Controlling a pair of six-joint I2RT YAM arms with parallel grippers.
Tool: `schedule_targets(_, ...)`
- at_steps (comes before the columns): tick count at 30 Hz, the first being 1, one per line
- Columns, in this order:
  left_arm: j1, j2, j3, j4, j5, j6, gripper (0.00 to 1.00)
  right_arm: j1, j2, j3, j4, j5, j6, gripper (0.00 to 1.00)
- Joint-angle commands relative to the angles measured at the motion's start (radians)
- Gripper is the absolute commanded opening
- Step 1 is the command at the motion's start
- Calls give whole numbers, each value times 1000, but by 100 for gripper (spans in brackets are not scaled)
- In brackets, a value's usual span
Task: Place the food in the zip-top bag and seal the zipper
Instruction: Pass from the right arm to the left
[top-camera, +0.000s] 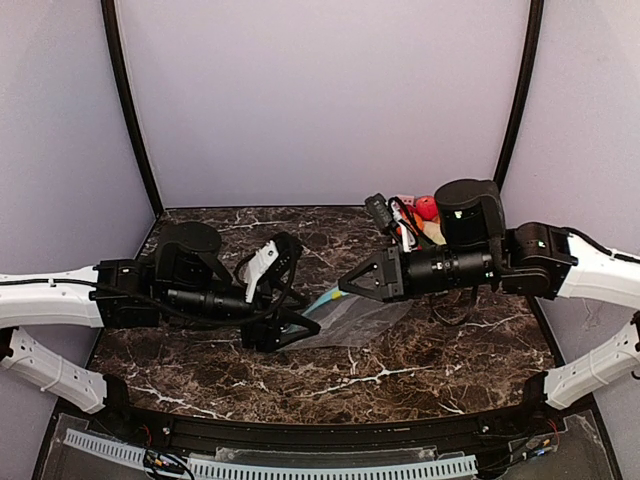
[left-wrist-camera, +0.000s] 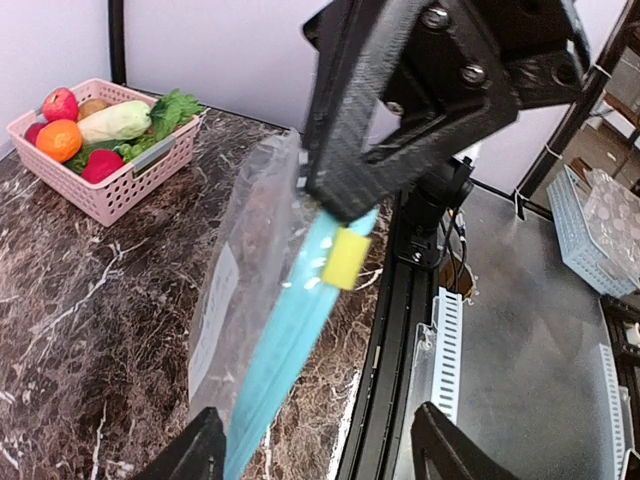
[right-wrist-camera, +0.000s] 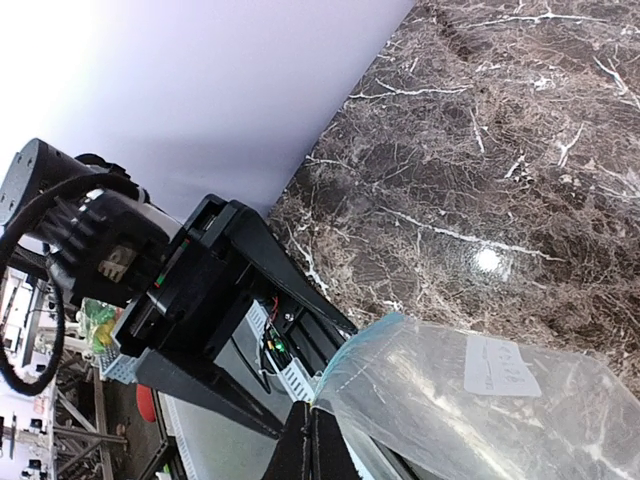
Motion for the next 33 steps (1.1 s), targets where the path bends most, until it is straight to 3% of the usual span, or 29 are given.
schedule_targets(1,-9,-1,-11,17,-118,45,58,-4,-28,-28,51,23,71,0)
schedule_targets(6,-15,10,2,14,-164,70,53,-4,-24,-39,73,12,93,0)
schedule_targets(12,-17,25,19,9,-183,79,32,-4,-14,-49,76,18,110,0)
schedule_targets(21,-17,45,26,-24,-170,80,12,-8,-14,-58,67,44,140,0)
schedule_targets(25,-17,48,26,-25,-154,71,2,-9,-17,-63,67,49,141,8)
schedule_targets(33,-17,21,-12,-25,-143,24,1,-12,-87,-56,51,79,41,33)
